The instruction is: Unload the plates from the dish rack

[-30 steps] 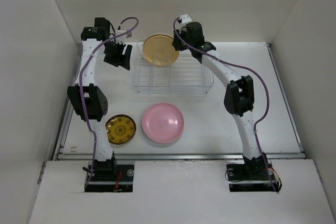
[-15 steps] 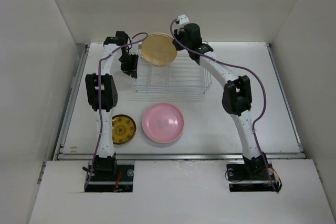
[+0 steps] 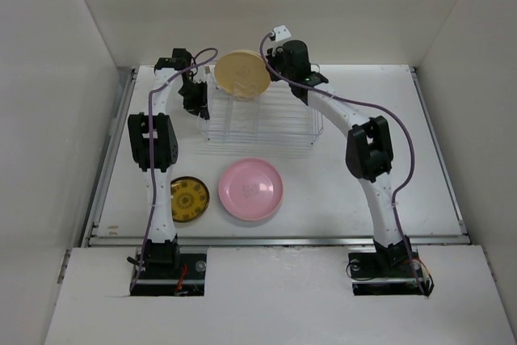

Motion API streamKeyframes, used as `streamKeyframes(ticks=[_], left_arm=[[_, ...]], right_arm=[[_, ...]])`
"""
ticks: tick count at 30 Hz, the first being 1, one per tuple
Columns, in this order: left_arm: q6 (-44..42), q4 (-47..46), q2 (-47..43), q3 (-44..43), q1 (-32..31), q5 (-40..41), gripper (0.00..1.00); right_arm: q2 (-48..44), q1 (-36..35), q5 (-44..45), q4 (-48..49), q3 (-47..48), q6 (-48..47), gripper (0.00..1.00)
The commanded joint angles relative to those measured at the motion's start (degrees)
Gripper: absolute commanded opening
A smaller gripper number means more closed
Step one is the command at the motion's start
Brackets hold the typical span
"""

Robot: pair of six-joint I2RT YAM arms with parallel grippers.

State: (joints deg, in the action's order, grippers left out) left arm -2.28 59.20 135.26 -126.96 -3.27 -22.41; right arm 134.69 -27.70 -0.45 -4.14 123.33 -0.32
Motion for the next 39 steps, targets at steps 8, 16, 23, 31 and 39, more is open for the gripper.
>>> streamKeyframes(ticks=[8, 16, 23, 31, 39], left_arm=[[2.46, 0.04, -2.9, 0.75, -0.78, -4.74, 0.0], [2.46, 0.04, -2.9, 0.75, -0.78, -4.74, 0.0], [1.84, 0.04, -2.9, 0.22, -0.78, -4.22, 0.0], [1.32, 0.04, -2.9, 0.22, -0.78, -4.22, 0.0], [0.79, 0.65, -3.43, 0.74, -1.82, -4.22, 0.0]], right_arm=[[-12.96, -1.3, 3.34, 9.94, -6.08, 0.76, 0.0], [-17.53, -1.3, 7.3, 5.73, -7.57, 0.76, 0.0], [-26.84, -1.3, 5.12, -1.31, -16.52, 2.33, 0.0], [-27.47, -1.83, 9.39, -5.58, -22.26, 7.08, 0.0], [-17.44, 0.89, 6.79, -34.1, -4.92, 20.43, 0.9]])
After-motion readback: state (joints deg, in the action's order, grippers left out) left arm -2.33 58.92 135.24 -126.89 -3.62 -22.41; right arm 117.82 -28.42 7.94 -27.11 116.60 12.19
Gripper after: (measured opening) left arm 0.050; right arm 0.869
